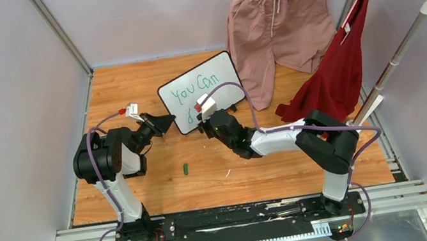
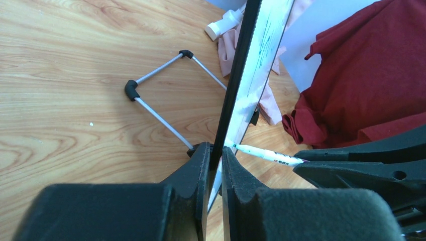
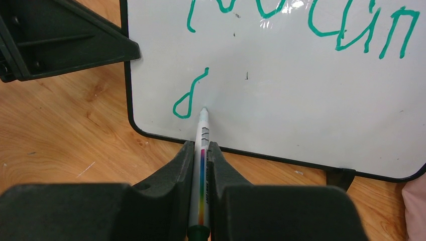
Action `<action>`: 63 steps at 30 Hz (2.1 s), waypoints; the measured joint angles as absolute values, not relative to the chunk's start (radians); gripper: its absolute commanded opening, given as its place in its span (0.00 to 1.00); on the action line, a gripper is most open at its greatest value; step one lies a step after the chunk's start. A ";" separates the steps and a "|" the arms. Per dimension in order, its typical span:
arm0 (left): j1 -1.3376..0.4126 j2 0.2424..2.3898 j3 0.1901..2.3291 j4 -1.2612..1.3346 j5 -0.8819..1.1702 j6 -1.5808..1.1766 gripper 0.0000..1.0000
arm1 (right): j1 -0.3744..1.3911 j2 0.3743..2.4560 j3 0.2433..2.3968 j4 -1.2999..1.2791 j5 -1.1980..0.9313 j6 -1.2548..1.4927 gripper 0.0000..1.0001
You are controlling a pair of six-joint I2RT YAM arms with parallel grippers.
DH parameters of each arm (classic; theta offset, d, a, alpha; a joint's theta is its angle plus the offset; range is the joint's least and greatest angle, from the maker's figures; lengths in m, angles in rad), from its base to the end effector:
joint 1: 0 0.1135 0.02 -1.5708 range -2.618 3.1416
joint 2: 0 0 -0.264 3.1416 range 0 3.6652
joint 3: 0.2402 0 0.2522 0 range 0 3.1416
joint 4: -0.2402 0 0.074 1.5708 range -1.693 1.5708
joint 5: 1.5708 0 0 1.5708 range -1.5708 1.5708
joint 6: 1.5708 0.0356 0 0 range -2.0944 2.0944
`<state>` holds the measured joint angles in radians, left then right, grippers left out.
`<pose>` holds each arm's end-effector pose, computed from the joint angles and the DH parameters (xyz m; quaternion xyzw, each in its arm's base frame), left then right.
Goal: Write a sentence on the whiteboard
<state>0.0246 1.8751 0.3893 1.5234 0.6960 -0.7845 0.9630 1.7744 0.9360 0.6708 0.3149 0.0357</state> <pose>0.2814 -0.0159 0.1302 -0.0309 0.6961 -0.4708 0.5411 0.2307 0.3123 0.2120 -0.2468 0.7200 0.2001 0.6170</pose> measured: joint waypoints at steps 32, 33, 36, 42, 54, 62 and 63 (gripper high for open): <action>0.025 1.875 0.389 1.523 0.695 -0.785 0.00 | 0.954 1.777 0.928 0.660 0.315 0.056 0.00; 0.025 1.875 0.389 1.523 0.695 -0.785 0.00 | 0.953 1.777 0.928 0.659 0.315 0.056 0.00; 0.025 1.875 0.389 1.523 0.695 -0.785 0.00 | 0.949 1.774 0.928 0.654 0.315 0.056 0.00; 0.024 1.875 0.389 1.524 0.694 -0.785 0.00 | 0.937 1.764 0.928 0.645 0.315 0.056 0.00; 0.024 1.875 0.390 1.524 0.693 -0.785 0.00 | 0.933 1.763 0.947 0.615 0.314 0.055 0.00; 0.023 1.875 0.390 1.524 0.692 -0.785 0.00 | 0.921 1.763 0.978 0.603 0.315 0.044 0.00; 0.023 1.875 0.390 1.524 0.692 -0.785 0.00 | 0.920 1.763 0.981 0.602 0.315 0.042 0.00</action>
<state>0.0235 1.8751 0.3897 1.5238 0.6918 -0.7845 0.9203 1.7634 0.9810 0.6018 0.3149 0.0422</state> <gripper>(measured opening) 0.150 0.153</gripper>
